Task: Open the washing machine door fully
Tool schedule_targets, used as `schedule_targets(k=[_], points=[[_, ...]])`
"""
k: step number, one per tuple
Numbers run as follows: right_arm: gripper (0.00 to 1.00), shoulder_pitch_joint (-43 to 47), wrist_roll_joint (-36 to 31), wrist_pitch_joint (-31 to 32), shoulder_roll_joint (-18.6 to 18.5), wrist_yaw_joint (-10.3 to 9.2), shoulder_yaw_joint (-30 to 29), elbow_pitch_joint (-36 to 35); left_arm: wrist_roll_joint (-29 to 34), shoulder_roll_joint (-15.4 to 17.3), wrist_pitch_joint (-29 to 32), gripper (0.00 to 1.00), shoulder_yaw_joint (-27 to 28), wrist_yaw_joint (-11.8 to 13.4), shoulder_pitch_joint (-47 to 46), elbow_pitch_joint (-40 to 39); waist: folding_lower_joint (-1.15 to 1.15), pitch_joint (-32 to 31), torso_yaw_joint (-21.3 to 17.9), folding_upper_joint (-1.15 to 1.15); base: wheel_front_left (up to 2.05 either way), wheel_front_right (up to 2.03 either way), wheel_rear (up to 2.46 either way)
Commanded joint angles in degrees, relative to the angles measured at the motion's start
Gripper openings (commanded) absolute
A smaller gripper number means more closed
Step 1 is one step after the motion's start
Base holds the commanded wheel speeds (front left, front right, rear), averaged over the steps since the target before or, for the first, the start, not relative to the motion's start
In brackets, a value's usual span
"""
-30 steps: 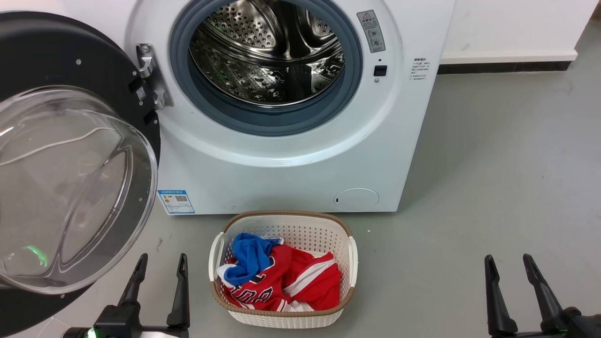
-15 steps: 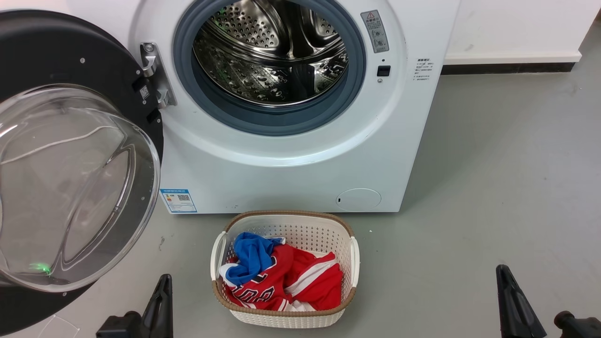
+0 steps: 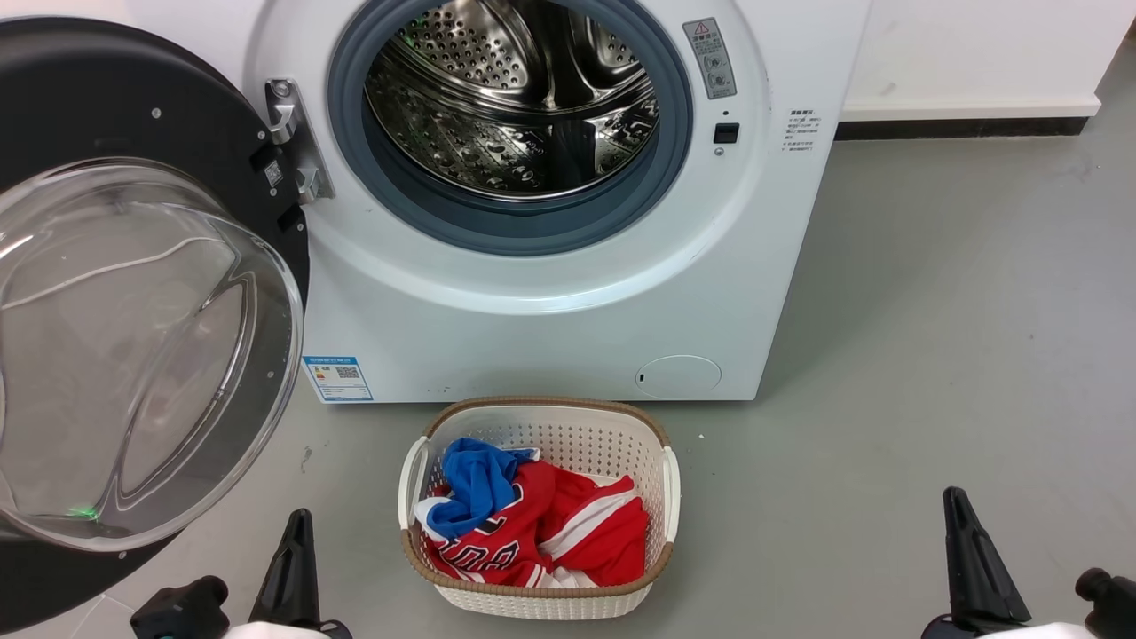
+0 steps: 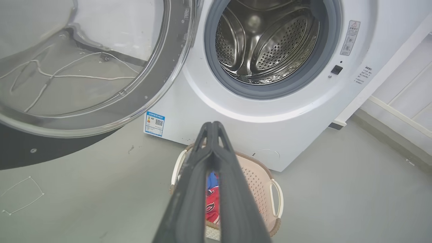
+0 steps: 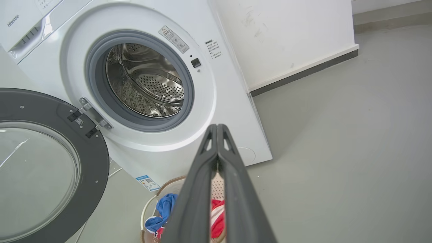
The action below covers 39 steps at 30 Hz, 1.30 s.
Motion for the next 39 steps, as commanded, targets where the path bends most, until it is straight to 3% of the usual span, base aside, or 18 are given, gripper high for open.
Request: schedule_targets(k=[1,17,39], points=[[0.0,-1.7,2.8,0.4,-0.6,0.0,0.0,-0.3,-2.7,0.1,0.5,0.0,0.3,-0.2,-1.7,-0.5,0.0,0.0,0.0,0.0,0.0,0.0,0.0],[0.0,-5.1,18.4,3.7,-1.2,0.0,0.0,2.4,-18.9,0.1,4.3,0.0,0.7,-0.6,-4.1,0.7,0.0,0.1,0.1,0.0,0.0,0.0,0.0],[0.0,-8.6,34.5,7.5,-1.5,0.0,-0.6,5.4,-36.0,0.1,8.5,0.0,1.1,-1.0,-6.8,2.0,0.0,0.3,0.2,0.0,0.0,0.0,0.0]])
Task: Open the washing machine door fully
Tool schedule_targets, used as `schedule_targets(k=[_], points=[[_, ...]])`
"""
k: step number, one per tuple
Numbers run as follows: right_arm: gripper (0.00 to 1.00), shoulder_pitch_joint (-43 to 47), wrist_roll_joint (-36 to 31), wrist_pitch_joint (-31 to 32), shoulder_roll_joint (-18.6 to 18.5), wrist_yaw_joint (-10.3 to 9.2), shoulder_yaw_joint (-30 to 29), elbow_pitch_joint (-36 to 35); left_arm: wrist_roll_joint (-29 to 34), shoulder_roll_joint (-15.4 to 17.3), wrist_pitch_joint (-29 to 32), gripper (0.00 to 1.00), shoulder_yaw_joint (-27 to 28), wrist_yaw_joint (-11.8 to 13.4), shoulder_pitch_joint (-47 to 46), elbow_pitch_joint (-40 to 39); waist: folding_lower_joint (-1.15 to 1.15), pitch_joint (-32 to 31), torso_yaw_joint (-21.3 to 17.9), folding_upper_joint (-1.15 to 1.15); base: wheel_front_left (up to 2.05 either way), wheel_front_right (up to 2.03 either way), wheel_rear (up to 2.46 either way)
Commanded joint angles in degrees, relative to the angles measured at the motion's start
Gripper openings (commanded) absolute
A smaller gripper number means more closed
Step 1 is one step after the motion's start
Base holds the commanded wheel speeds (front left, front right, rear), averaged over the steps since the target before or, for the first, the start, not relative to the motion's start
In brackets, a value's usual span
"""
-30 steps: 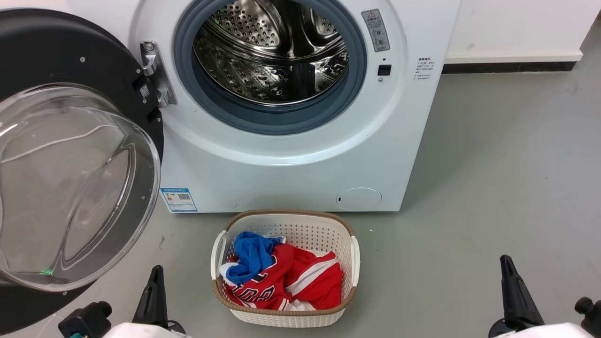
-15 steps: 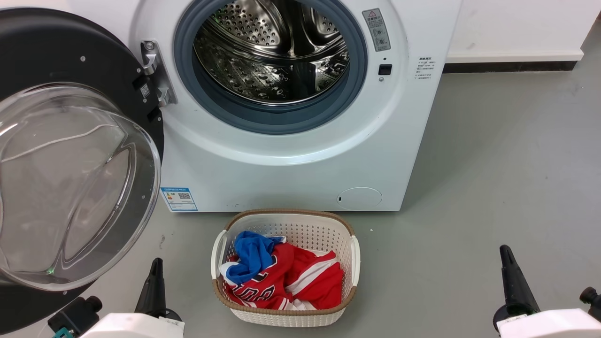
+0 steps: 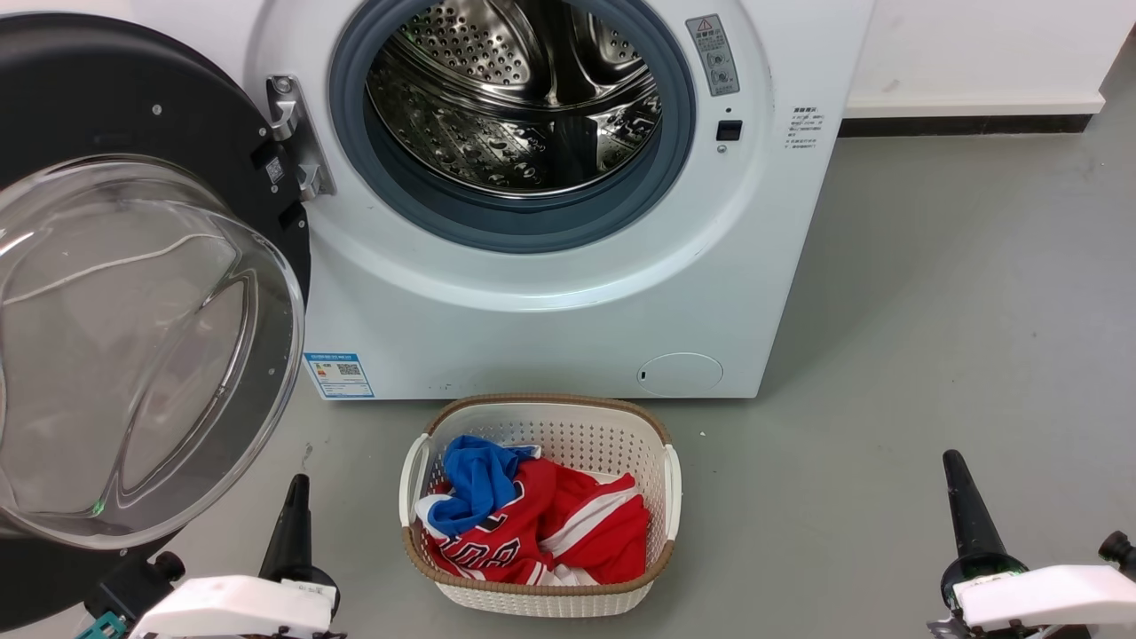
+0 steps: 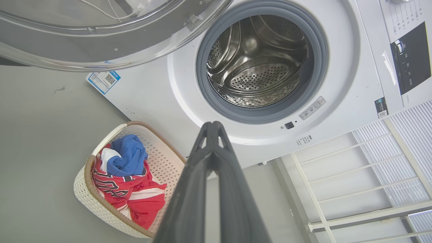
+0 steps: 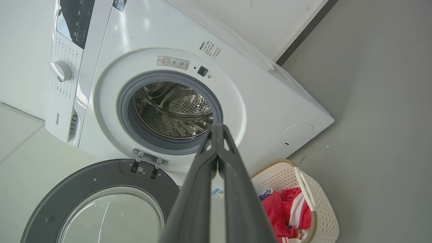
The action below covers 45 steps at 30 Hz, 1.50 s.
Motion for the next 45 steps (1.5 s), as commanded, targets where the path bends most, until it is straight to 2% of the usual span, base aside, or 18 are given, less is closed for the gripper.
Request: schedule_targets(k=[1,45], points=[[0.0,-1.4,2.0,0.5,-0.4,0.01,-0.2,0.0,-2.1,0.1,0.5,0.0,0.1,-0.2,-1.6,-0.3,0.0,0.0,0.0,0.0,0.0,0.0,0.0],[0.0,-6.6,24.7,6.6,-0.1,0.01,-1.8,4.4,-26.8,0.1,6.5,0.0,0.8,-0.8,-5.4,1.8,0.0,0.3,0.2,0.0,0.0,0.0,0.0]])
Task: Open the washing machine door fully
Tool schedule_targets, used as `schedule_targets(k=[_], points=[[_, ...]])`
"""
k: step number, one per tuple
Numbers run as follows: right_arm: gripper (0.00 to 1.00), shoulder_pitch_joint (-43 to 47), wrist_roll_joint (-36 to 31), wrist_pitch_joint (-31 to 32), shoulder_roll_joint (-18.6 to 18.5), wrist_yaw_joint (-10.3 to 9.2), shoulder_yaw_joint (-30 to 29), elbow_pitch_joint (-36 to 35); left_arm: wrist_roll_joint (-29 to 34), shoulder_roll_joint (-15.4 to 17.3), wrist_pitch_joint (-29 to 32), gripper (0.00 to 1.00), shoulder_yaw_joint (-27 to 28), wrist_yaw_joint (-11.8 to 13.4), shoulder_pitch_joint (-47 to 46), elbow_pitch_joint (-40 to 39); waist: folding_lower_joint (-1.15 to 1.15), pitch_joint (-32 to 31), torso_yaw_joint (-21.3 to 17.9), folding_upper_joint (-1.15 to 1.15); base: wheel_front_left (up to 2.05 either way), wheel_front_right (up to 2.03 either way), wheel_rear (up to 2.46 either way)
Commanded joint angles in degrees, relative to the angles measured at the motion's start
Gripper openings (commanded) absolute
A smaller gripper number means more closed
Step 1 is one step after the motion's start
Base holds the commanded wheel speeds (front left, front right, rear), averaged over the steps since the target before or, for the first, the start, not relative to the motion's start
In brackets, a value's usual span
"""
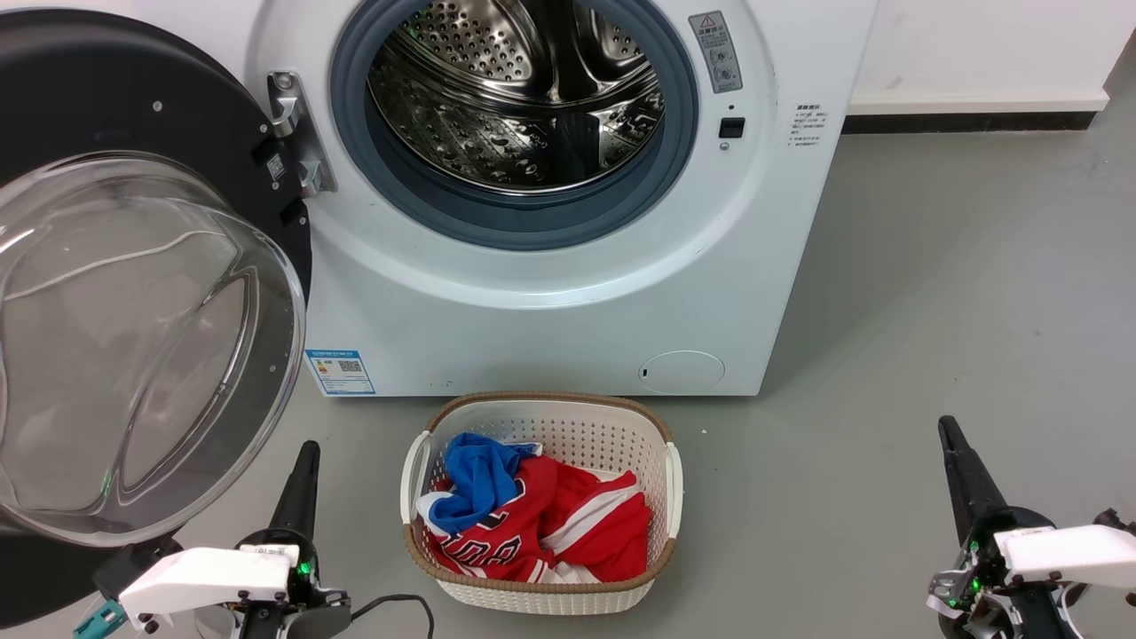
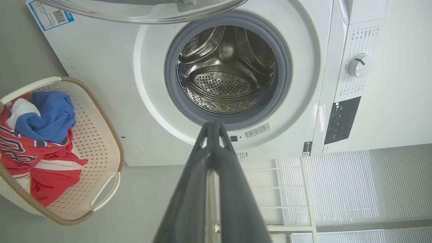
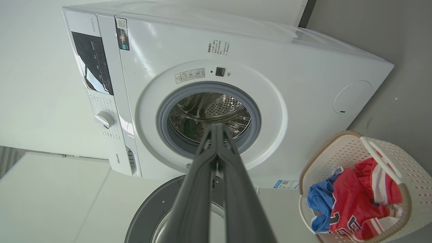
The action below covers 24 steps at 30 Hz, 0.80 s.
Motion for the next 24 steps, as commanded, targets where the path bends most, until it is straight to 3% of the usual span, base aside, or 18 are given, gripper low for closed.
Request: schedule_targets(k=[1,24], points=[[0.0,-1.0,1.4,0.2,0.0,0.01,-0.2,0.2,-1.2,0.0,0.5,0.0,0.2,-0.4,-1.2,0.0,0.0,0.0,0.0,0.0,0.0,0.0,0.0],[0.0,-3.1,10.1,3.0,0.3,0.01,-1.1,2.0,-11.2,0.0,2.9,0.0,0.5,-0.5,-2.5,0.9,0.0,0.1,0.1,0.0,0.0,0.0,0.0]])
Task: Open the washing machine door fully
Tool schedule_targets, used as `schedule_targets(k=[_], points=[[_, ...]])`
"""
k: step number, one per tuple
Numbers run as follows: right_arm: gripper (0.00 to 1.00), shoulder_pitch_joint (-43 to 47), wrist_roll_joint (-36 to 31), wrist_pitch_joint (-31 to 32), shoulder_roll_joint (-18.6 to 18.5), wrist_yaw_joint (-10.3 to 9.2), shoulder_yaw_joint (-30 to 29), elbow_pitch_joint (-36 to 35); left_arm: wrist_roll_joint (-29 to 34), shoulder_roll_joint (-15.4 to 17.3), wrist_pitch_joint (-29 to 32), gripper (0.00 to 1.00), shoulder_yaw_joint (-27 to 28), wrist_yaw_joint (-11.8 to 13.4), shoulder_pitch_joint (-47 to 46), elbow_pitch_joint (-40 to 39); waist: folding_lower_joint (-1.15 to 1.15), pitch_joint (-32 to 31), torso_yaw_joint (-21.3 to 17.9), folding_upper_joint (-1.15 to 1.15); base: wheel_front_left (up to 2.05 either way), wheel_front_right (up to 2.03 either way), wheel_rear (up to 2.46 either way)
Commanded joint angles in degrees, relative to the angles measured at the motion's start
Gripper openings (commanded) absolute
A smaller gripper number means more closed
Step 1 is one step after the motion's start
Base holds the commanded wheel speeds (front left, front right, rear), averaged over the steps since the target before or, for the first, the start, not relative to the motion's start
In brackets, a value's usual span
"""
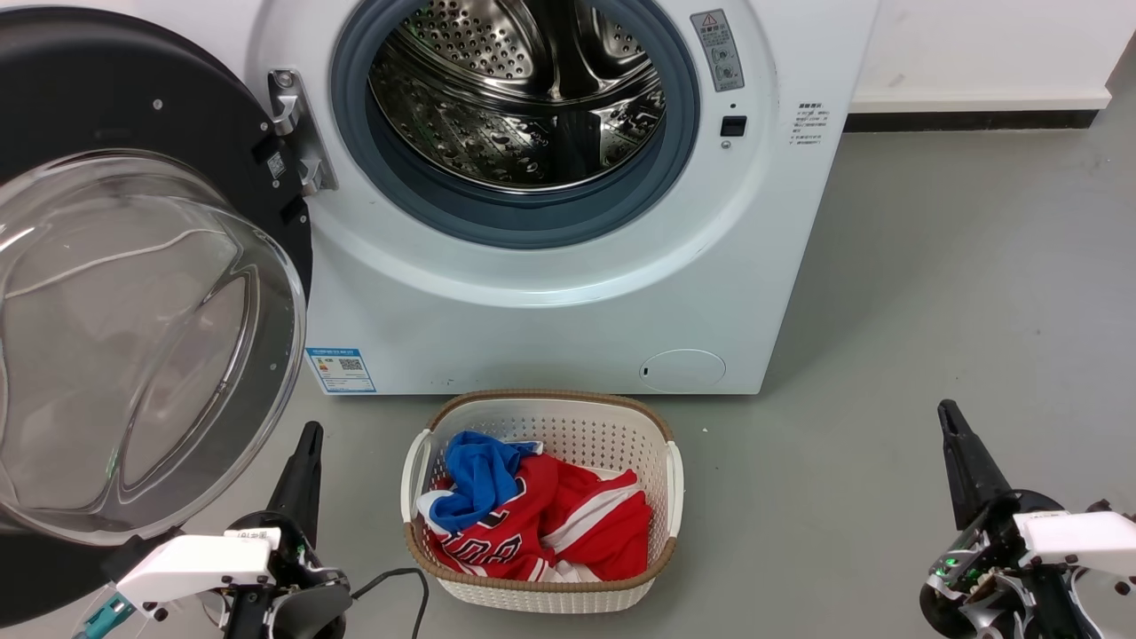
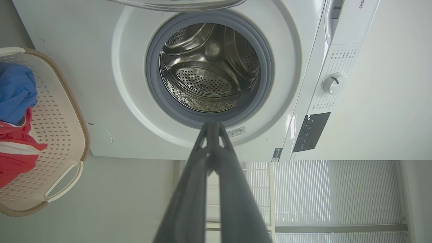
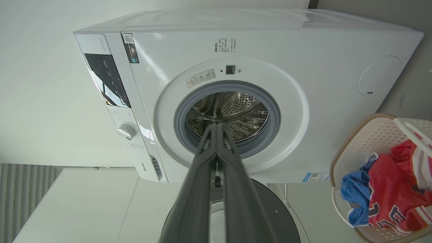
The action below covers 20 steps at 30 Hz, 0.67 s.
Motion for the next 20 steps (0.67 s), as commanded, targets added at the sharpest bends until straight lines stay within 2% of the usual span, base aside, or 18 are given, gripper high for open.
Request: schedule_targets(k=[1,20], points=[[0.0,-0.7,0.4,0.3,0.2,0.01,-0.1,0.2,-0.5,0.0,0.3,0.0,0.2,-0.2,-0.5,0.1,0.0,0.0,0.0,0.0,0.0,0.0,0.0],[0.0,-0.8,-0.1,0.7,0.5,0.01,-0.7,0.3,-0.5,0.0,0.2,0.0,0.2,-0.2,-0.4,0.1,0.0,0.0,0.0,0.0,0.0,0.0,0.0]])
